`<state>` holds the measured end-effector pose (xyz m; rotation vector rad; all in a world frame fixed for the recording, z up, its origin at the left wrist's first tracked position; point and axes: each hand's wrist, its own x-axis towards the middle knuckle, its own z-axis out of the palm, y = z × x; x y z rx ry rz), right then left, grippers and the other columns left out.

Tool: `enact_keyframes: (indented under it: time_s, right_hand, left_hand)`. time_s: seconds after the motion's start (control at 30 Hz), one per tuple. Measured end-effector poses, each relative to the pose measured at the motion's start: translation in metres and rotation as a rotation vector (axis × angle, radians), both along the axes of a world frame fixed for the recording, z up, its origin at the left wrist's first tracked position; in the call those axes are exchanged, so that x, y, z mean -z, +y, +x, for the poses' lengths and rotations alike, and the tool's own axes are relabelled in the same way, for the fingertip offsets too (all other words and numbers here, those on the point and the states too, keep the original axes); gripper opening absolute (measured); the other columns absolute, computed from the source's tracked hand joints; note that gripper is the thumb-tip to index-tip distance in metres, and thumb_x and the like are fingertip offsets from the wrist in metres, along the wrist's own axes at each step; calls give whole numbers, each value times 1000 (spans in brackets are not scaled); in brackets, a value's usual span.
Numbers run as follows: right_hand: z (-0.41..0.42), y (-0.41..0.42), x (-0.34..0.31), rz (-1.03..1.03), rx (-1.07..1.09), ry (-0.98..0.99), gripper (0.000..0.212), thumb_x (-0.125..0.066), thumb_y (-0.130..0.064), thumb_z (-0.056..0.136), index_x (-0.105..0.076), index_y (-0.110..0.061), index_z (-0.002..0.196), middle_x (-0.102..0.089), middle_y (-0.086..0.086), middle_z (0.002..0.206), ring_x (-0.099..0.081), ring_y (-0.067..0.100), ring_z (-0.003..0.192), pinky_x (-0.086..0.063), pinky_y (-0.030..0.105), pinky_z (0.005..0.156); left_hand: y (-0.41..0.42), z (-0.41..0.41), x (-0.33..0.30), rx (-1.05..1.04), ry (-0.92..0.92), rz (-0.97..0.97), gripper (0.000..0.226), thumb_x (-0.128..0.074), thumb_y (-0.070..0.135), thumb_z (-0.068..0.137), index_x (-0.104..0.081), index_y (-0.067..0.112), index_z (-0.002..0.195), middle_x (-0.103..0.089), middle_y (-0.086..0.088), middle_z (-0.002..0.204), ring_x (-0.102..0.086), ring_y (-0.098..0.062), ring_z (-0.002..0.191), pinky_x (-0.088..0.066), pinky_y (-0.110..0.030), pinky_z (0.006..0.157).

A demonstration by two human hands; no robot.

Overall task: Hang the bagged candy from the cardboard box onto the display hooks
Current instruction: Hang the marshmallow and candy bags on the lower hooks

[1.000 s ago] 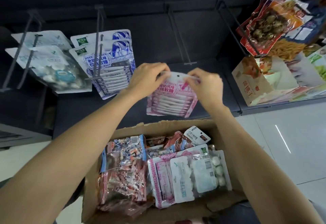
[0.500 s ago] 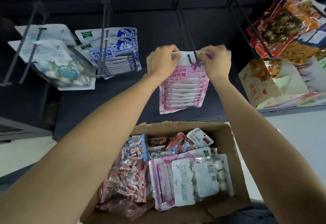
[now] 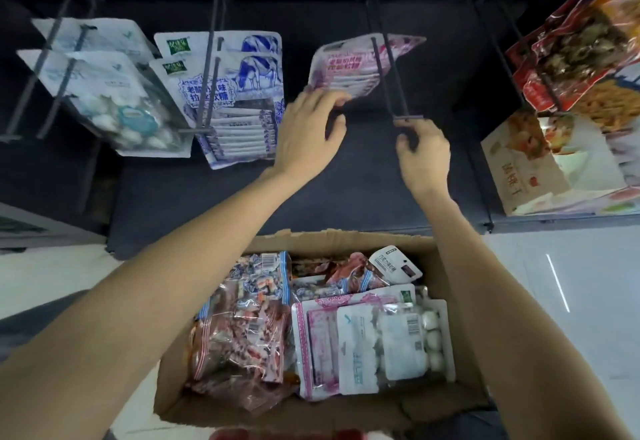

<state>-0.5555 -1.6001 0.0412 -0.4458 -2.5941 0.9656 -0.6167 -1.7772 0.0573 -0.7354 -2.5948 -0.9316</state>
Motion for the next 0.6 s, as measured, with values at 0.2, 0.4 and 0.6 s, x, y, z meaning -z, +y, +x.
enact_keyframes:
  time_s: [0.2, 0.4, 0.6]
  right_hand:
    - [113, -48, 69, -42, -342, -524, 27, -55, -10, 92, -63, -15, 117, -69, 3, 111, -64, 20, 101, -47, 25, 88]
    - [175, -82, 131, 360, -593, -1065, 83, -68, -33, 85, -17, -31, 150, -12, 1, 158, -18, 28, 143, -19, 54, 113]
    - [201, -71, 138, 355, -497, -947, 73, -72, -36, 82, -33, -29, 143, -29, 7, 147, -45, 31, 124, -33, 40, 107]
  left_hand:
    - [-85, 103, 70, 85, -564, -298, 21, -52, 26, 95, -63, 24, 113, -67, 12, 110, -64, -10, 88, -40, -15, 66]
    - [-139, 171, 132, 28, -902, -645, 45, -55, 35, 93, -45, 23, 136, -53, -3, 134, -57, -18, 108, -46, -36, 97]
    - [-122, 196, 146, 144, -972, -588, 63, -56, 35, 93, -28, 18, 147, -39, -9, 146, -41, -25, 130, -33, -38, 107]
